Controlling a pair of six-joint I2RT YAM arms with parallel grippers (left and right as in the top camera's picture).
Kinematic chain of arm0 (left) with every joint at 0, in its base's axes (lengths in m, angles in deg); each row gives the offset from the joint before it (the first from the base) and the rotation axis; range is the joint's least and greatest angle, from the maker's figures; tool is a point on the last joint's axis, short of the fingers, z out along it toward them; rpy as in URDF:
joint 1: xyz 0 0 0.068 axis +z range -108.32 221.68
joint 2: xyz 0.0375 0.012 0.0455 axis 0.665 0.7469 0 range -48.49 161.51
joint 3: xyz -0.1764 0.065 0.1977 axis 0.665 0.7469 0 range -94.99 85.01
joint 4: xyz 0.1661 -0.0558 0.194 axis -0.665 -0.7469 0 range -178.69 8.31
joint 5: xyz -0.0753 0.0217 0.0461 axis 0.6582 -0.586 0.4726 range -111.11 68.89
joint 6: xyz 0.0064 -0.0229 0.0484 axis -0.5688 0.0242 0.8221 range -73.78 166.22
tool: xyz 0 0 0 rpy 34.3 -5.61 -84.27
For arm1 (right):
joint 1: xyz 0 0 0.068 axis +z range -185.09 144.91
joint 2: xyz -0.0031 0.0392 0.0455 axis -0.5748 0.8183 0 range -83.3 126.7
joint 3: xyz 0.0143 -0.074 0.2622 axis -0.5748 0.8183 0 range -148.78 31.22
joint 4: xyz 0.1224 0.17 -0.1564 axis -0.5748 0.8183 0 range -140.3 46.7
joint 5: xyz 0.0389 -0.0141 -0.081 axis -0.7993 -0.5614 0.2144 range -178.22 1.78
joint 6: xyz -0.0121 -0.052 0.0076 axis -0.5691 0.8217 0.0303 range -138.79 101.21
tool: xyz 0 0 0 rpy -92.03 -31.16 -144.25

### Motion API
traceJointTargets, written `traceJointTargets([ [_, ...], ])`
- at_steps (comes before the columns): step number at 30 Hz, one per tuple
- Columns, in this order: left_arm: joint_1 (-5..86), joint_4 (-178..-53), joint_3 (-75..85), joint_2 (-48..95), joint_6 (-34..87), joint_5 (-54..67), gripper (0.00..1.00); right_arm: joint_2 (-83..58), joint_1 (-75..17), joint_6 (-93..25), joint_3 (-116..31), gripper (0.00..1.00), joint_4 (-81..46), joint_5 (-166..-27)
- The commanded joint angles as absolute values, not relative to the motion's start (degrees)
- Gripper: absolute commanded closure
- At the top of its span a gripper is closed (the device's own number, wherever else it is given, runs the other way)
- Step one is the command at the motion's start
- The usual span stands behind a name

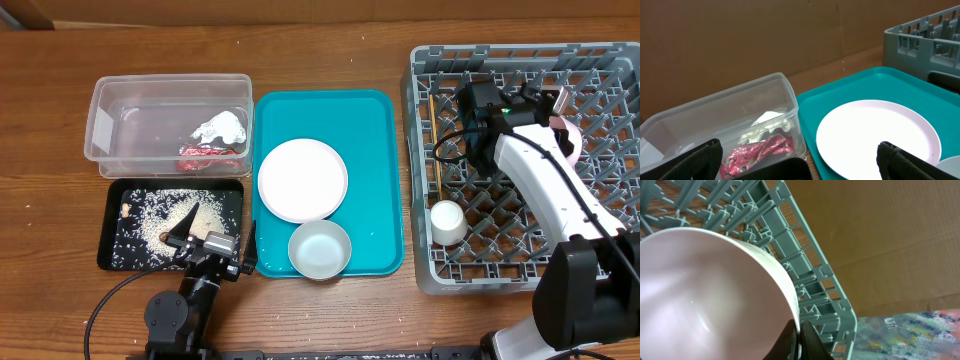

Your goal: Sort waste into correct bins and load items into the dishwasher

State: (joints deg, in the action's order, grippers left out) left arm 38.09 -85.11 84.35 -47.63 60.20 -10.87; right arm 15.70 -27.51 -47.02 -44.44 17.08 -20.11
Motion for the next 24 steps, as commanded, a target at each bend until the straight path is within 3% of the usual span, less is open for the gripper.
traceJointTargets([
  [1,38.8,-85.0,84.7,-48.2,61.0,-11.0,0.00,16.1,-27.6,-47.4,-45.1,0.96,17.0,-17.1],
  [10,38.8,-85.0,84.7,-48.2,61.0,-11.0,0.00,16.2,-26.4,-47.3,-45.0,0.96,14.8,-24.3],
  [24,38.8,-85.0,84.7,-48.2,61.0,-11.0,0.00,16.0,-17.3,-47.5,-45.0,0.96,16.9,-20.5],
])
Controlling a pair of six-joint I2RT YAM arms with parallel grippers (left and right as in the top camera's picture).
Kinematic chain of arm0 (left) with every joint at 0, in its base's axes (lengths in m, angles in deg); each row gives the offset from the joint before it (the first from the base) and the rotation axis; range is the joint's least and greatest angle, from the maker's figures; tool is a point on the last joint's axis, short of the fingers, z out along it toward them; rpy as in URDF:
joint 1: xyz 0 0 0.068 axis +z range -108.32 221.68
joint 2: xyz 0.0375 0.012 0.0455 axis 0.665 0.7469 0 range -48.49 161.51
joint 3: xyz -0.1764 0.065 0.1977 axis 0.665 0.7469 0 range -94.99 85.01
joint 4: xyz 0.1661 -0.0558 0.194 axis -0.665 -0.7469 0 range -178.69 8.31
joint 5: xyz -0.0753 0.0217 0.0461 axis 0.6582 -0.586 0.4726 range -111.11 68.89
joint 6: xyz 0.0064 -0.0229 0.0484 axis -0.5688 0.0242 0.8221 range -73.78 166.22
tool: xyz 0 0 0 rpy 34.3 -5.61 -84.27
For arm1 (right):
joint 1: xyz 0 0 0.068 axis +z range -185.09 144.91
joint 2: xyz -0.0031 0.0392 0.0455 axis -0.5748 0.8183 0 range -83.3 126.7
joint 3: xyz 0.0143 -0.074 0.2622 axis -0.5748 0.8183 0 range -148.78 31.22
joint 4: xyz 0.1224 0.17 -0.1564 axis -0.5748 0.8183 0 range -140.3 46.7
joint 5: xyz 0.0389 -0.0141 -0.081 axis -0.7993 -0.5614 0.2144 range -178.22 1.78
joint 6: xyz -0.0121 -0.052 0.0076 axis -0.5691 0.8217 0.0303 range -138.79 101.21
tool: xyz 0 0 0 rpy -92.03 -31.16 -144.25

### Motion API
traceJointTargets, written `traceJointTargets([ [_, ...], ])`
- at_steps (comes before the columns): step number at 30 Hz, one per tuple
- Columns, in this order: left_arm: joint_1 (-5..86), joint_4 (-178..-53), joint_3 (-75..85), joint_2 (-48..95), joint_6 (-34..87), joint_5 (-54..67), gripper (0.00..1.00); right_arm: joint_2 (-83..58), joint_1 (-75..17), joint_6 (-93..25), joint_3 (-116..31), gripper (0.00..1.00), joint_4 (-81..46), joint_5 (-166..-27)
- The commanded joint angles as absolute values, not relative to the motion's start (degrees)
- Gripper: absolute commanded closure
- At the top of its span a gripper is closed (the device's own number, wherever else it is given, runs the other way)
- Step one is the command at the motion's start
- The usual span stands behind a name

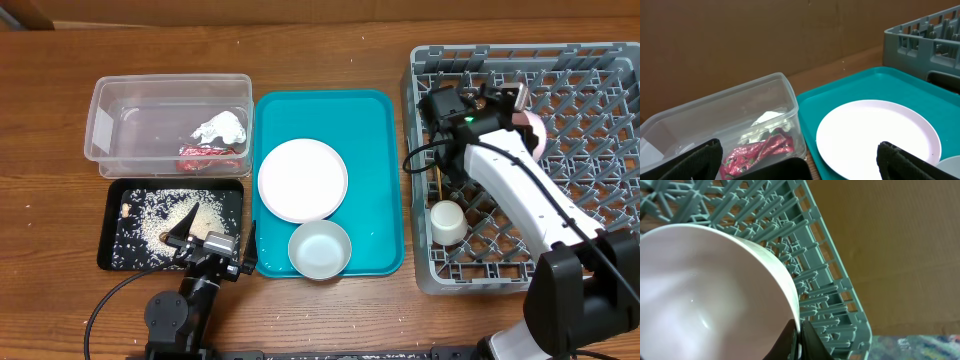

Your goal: Sort waste into correct bins and load items into the dishwasher

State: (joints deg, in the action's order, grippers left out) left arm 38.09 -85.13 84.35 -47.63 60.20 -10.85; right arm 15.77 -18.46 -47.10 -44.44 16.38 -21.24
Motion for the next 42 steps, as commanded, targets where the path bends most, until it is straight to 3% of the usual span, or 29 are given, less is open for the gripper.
traceJointTargets([
  [1,38.8,-85.0,84.7,-48.2,61.0,-11.0,0.00,15.6,-17.3,-48.9,-45.1,0.96,17.8,-18.0],
  [6,38.8,-85.0,84.7,-48.2,61.0,-11.0,0.00,14.6,-18.1,-49.9,-45.0,0.96,19.5,-10.6],
  [17,38.8,-85.0,84.7,-48.2,61.0,-11.0,0.00,16.4,-25.2,-49.7,-44.9,0.96,16.6,-16.3],
  [34,38.8,-85.0,84.7,-48.2,61.0,-11.0,0.00,23.1,-19.8,-48.4,-44.9,0.96,17.6,-16.3],
  [42,38.8,-85.0,84.7,-48.2,61.0,-11.0,0.00,22.9,-17.5,-48.8,-45.4,0.96,19.5,-8.1],
])
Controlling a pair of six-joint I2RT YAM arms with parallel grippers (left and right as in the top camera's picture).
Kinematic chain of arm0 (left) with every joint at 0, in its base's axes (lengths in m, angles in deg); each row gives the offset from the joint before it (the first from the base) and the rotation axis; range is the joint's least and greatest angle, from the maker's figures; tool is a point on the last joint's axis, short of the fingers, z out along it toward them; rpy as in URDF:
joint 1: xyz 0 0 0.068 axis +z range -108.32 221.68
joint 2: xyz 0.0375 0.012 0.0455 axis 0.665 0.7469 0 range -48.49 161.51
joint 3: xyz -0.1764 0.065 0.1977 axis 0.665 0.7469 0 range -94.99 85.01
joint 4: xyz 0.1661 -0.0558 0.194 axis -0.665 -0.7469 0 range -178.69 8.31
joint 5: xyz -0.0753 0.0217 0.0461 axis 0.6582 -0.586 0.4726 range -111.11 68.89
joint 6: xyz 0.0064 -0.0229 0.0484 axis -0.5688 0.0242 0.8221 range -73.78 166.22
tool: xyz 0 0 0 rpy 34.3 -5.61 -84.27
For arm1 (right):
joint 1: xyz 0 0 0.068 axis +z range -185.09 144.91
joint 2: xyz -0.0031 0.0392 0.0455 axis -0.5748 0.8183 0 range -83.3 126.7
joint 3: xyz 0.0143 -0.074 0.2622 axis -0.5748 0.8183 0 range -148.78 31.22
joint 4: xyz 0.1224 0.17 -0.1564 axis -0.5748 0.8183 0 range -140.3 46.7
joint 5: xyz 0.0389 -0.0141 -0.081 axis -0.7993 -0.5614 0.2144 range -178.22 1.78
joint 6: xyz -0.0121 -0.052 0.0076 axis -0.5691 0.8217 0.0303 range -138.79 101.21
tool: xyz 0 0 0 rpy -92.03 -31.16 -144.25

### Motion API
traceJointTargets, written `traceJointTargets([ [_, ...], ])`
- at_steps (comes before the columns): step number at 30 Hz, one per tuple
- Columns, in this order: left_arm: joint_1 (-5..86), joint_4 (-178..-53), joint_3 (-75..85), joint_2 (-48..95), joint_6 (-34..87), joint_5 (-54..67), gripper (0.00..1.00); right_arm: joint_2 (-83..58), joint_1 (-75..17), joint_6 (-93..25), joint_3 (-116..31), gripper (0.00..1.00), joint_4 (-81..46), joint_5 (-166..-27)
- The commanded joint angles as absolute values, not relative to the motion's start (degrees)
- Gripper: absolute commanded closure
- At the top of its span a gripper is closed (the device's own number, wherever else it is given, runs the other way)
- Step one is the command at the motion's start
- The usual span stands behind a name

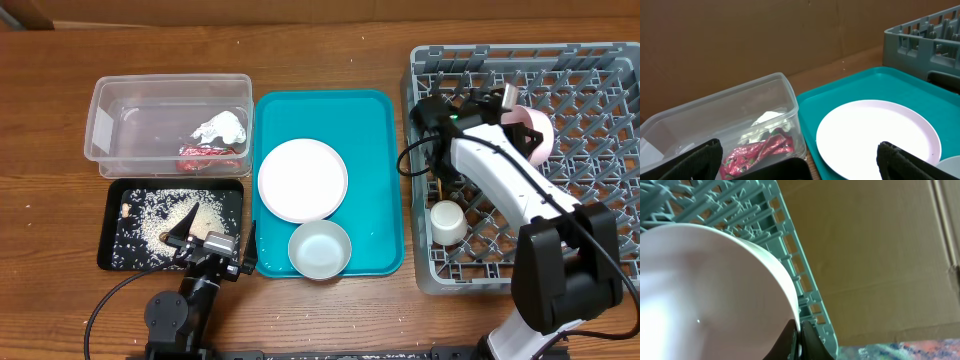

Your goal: Sort waste into correct bins and load items into the dishwasher

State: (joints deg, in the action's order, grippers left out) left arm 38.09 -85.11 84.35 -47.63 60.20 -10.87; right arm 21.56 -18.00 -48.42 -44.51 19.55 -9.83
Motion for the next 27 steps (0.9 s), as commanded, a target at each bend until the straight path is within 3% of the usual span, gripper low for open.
traceJointTargets([
  [1,38.8,-85.0,84.7,-48.2,61.0,-11.0,0.00,22.9,-17.7,-48.8,-45.4,0.96,19.5,-7.9],
  [13,38.8,-85.0,84.7,-48.2,61.0,-11.0,0.00,22.9,-24.7,-48.4,-45.4,0.96,18.2,-13.0],
  [23,38.8,-85.0,84.7,-48.2,61.0,-11.0,0.00,22.9,-17.0,-48.4,-45.3,0.96,18.0,-13.3],
  [25,38.8,-85.0,84.7,-48.2,61.0,-11.0,0.00,22.9,-16.2,-48.4,-45.3,0.93,18.3,-13.4],
  [27,38.8,-85.0,84.7,-48.2,61.0,-11.0,0.00,22.9,-15.6,-48.5,-45.4,0.84,18.8,-13.4],
])
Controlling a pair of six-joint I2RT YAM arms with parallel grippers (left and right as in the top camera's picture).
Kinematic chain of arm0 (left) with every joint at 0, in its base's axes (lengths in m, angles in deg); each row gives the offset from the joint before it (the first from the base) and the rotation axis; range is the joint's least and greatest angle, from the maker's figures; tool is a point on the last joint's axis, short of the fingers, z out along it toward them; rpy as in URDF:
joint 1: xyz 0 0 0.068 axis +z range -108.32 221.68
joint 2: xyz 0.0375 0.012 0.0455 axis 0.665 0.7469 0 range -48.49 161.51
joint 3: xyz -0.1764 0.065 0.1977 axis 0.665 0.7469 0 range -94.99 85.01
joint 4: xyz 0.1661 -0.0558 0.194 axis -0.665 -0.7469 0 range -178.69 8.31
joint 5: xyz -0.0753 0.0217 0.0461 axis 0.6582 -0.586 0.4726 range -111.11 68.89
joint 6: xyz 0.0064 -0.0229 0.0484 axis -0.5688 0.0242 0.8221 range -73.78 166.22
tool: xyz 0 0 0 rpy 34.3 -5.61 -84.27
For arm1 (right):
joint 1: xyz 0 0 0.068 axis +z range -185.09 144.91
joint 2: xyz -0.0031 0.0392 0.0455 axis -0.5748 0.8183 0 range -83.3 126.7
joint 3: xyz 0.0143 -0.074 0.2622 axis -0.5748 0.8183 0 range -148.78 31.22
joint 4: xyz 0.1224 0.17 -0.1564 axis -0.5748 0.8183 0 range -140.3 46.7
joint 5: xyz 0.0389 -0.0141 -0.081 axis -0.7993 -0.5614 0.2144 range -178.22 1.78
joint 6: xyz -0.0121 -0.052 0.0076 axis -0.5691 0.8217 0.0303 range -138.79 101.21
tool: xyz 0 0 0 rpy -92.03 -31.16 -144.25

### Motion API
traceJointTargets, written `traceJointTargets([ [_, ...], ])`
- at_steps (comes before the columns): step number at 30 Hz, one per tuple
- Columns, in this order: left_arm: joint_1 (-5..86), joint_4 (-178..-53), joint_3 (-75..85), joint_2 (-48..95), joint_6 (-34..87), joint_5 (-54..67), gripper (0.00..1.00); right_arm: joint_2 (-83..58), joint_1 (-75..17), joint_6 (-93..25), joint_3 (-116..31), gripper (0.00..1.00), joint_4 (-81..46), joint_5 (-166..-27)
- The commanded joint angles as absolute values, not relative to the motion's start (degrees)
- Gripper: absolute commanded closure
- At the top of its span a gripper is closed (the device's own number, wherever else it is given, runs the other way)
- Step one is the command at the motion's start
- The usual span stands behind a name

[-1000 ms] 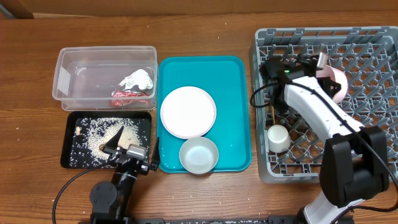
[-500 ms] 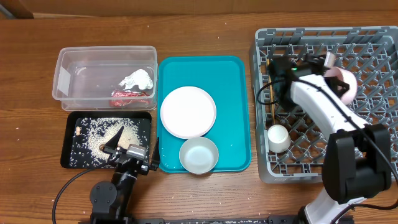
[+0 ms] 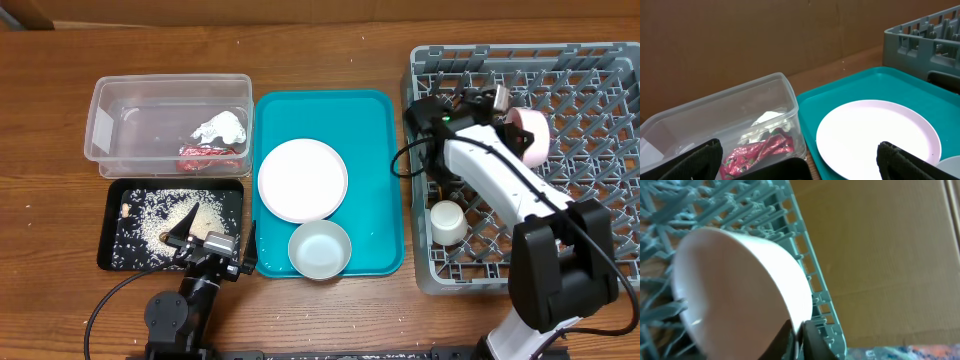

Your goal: Sort waste into correct bins and load items into the dishwasher

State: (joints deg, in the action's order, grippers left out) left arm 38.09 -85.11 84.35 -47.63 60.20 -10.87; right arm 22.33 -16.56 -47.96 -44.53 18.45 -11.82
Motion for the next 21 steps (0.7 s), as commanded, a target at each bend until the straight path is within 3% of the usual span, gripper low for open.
traceJointTargets([
  [1,38.8,-85.0,84.7,-48.2,61.0,-11.0,0.00,22.9,-15.3,-48.8,-45.4,0.78,19.2,-13.4],
  [4,38.8,-85.0,84.7,-48.2,61.0,-11.0,0.00,22.7,-15.2,-50.4,-45.5,0.68,20.2,-15.0],
  [14,38.8,-85.0,84.7,-48.2,61.0,-11.0,0.00,15.7,-13.6,-52.0,-54.3,0.66,26.3,-31.9],
  [21,38.8,-85.0,84.7,-48.2,61.0,-11.0,0.00,8.4,-10.1,-48.0,-61.2,0.31,25.8,-59.8],
])
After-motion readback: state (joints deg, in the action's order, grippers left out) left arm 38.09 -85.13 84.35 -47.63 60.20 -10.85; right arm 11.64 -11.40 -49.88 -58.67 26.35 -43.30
